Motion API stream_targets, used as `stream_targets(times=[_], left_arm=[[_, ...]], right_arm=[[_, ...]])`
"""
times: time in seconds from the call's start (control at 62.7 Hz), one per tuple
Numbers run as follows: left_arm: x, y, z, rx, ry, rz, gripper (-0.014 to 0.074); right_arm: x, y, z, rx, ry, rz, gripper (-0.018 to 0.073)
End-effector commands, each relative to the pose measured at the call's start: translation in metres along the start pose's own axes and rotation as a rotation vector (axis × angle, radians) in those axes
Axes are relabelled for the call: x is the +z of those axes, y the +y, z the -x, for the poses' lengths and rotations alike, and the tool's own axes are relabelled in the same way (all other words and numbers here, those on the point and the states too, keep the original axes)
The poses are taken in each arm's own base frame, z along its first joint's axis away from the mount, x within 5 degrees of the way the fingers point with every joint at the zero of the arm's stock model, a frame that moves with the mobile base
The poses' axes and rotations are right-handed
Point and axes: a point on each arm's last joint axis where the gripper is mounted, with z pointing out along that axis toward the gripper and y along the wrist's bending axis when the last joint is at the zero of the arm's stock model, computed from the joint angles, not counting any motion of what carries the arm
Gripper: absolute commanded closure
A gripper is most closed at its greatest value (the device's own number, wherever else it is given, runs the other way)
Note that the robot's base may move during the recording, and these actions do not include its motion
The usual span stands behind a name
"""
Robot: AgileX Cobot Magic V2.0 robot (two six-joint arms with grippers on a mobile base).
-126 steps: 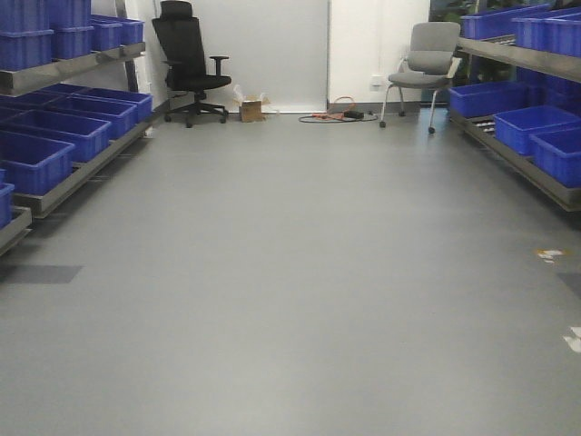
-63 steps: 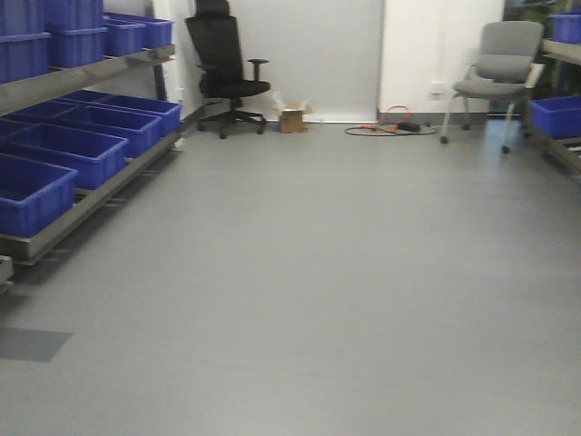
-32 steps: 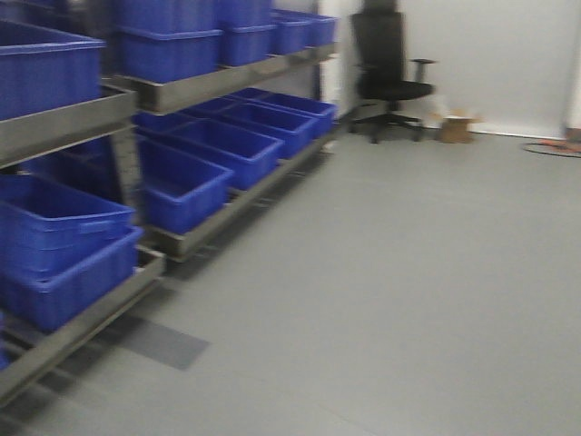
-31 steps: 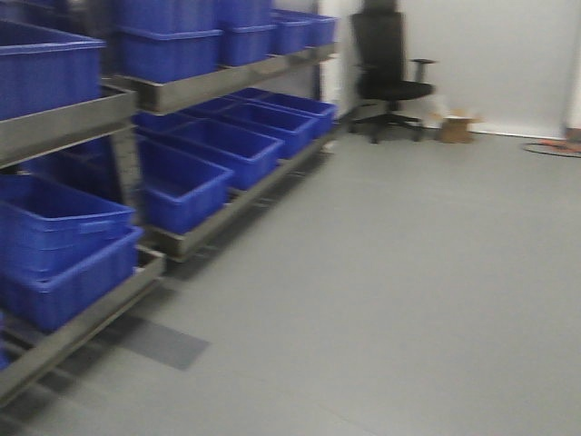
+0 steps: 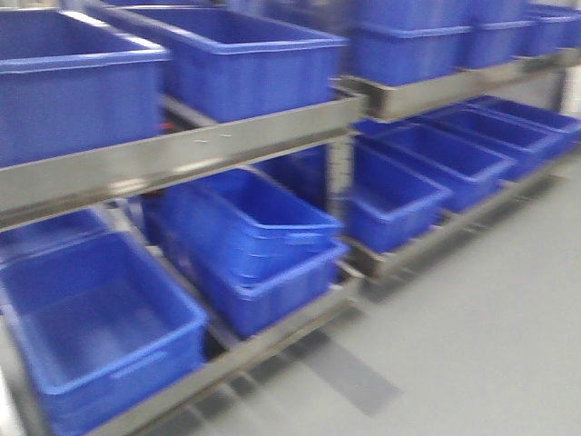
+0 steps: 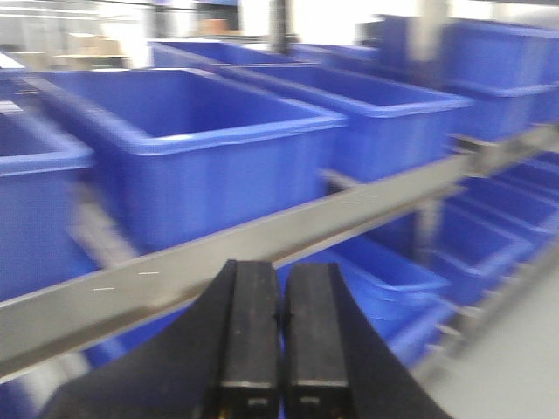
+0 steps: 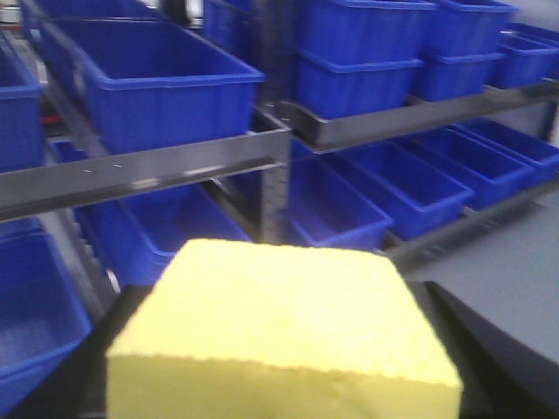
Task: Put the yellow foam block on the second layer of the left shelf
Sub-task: 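Turn and approach the shelf rack, stopping before the blue bins, then extend the right gripper with the block over an empty blue bin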
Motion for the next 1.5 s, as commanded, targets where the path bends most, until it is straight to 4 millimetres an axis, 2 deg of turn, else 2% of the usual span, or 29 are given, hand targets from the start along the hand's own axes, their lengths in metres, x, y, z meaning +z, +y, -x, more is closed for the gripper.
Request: stream_targets(times=[0.0,1.483], left_arm=[[-0.0011,0.0002,-0.0012,-0.009,-0.07,-0.002,0.0472],[-0.0011,0.0002,-0.0012,-0.009,-0.07,-0.002,0.0472]], right_arm=[[-0.0014,0.0009,0.0171,-0.017,-0.108,0.004,0.0063],[-0.0014,0.0009,0.0171,-0.017,-0.108,0.004,0.0063]])
